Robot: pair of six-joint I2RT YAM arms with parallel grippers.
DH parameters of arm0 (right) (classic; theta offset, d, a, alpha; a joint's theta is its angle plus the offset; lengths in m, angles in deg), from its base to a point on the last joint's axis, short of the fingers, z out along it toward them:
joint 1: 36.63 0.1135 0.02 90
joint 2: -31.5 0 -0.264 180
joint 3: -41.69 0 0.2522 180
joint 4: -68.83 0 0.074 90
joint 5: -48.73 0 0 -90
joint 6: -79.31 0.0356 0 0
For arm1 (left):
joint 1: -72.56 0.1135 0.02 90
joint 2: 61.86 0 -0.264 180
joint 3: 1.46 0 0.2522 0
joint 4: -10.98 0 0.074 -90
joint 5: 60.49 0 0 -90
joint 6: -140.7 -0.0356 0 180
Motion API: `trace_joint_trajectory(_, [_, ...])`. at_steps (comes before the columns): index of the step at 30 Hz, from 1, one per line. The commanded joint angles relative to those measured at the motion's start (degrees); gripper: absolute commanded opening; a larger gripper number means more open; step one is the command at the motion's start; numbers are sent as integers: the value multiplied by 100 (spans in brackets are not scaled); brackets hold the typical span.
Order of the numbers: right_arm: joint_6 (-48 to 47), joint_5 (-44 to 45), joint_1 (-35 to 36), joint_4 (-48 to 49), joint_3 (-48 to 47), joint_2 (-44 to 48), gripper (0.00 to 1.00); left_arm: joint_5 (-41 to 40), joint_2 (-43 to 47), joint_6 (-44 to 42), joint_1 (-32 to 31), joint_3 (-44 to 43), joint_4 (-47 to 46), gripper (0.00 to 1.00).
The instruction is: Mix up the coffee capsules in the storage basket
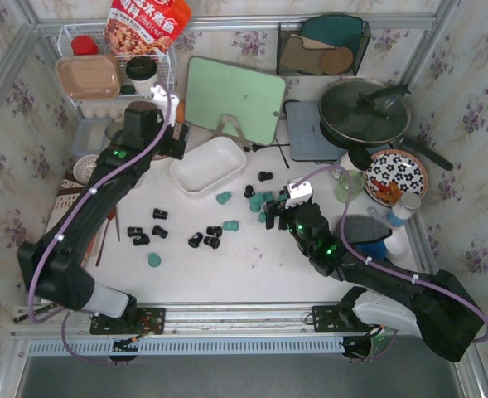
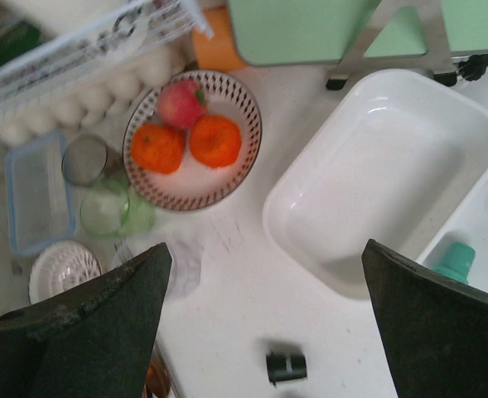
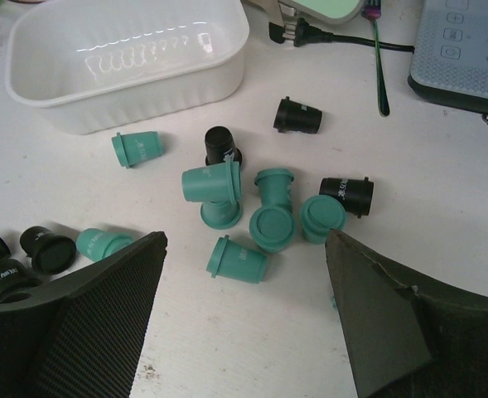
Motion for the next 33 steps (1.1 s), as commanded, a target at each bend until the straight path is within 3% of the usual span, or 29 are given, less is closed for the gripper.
trace_joint_trajectory(1, [0,119,13,294,17,34,85,-529,805,1002,-1,595,305,100])
trace_joint_trajectory(6, [8,150,13,293,14,-17,85,-972,1356,1572,-1,1127,1484,100])
trace_joint_trajectory(13, [53,106,13,275,-21,-109,85,-1569,1961,2612,110,1959,2293,100])
trace_joint_trajectory(24, [79,98,13,151,-73,-69,85,-1202,1940,4347,210,2606,3619,99])
trace_joint_trajectory(33, [80,82,13,126,-95,-95,85,-407,2323,4845,202,3593,3483,88])
